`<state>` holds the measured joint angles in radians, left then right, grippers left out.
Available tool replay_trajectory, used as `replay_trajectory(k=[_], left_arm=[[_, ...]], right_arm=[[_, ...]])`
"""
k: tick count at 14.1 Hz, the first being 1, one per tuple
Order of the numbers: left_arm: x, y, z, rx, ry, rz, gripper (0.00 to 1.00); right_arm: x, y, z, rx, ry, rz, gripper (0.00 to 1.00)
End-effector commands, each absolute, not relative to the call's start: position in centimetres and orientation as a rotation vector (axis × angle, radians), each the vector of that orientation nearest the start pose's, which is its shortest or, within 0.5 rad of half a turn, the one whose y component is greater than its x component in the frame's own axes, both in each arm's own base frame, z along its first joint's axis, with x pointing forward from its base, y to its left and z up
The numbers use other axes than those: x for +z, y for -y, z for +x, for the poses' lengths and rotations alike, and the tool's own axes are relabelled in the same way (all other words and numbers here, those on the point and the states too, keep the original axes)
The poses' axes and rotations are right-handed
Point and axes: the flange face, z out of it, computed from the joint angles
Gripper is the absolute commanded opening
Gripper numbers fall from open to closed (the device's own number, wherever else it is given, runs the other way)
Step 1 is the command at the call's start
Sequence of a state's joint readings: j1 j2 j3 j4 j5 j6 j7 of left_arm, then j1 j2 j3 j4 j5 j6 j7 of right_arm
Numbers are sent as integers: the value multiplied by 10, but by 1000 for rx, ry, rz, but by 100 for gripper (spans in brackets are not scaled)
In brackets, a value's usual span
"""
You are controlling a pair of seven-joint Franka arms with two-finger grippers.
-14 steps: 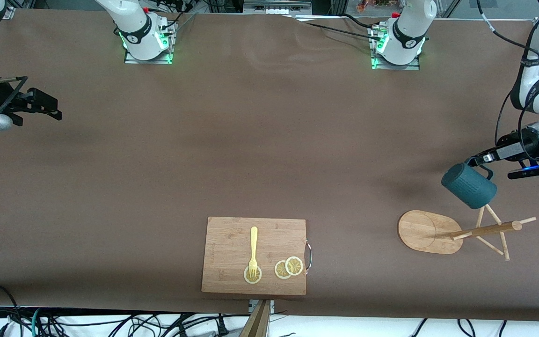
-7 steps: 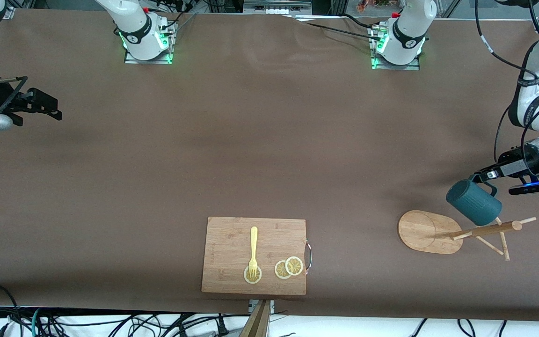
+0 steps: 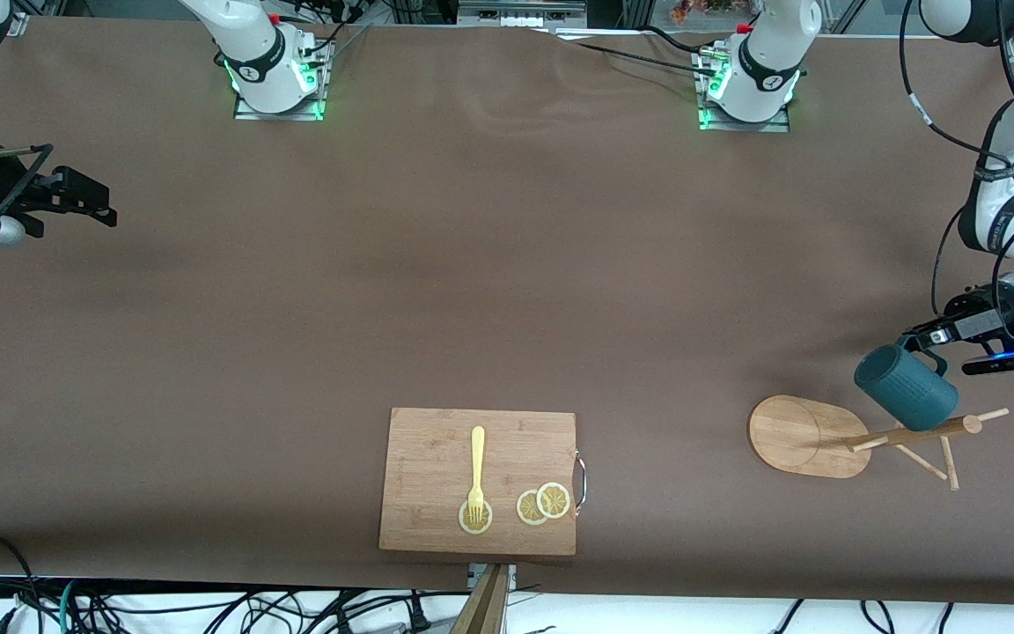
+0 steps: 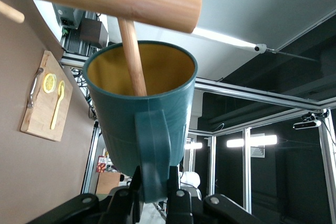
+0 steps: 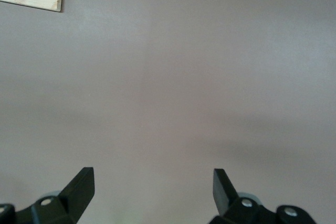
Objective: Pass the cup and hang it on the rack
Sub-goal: 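Lower the mug handle onto a rack peg with the left gripper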
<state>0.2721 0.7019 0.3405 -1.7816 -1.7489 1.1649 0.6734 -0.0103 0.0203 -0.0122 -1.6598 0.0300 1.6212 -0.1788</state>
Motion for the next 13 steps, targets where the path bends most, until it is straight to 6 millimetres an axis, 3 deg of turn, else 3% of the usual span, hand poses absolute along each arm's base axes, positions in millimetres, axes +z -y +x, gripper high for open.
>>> replay_trajectory(k=[1,7,8,10,13], left_arm=[[222,-222,585,197,-402,1234,0],[208,-228,587,192,-397,1222,2],[206,-228,587,188,-400,1220,15],[206,-229,586,191,-397,1218,23],[201,-228,582,181,-388,1212,57]], right_arm=[[579,10,562,92,259,-3094,100],[579,10,562,95,256,-3094,100],[579,10,562,95,256,-3094,100],[579,10,562,95,254,-3094,100],[579,10,562,95,259,-3094,100]])
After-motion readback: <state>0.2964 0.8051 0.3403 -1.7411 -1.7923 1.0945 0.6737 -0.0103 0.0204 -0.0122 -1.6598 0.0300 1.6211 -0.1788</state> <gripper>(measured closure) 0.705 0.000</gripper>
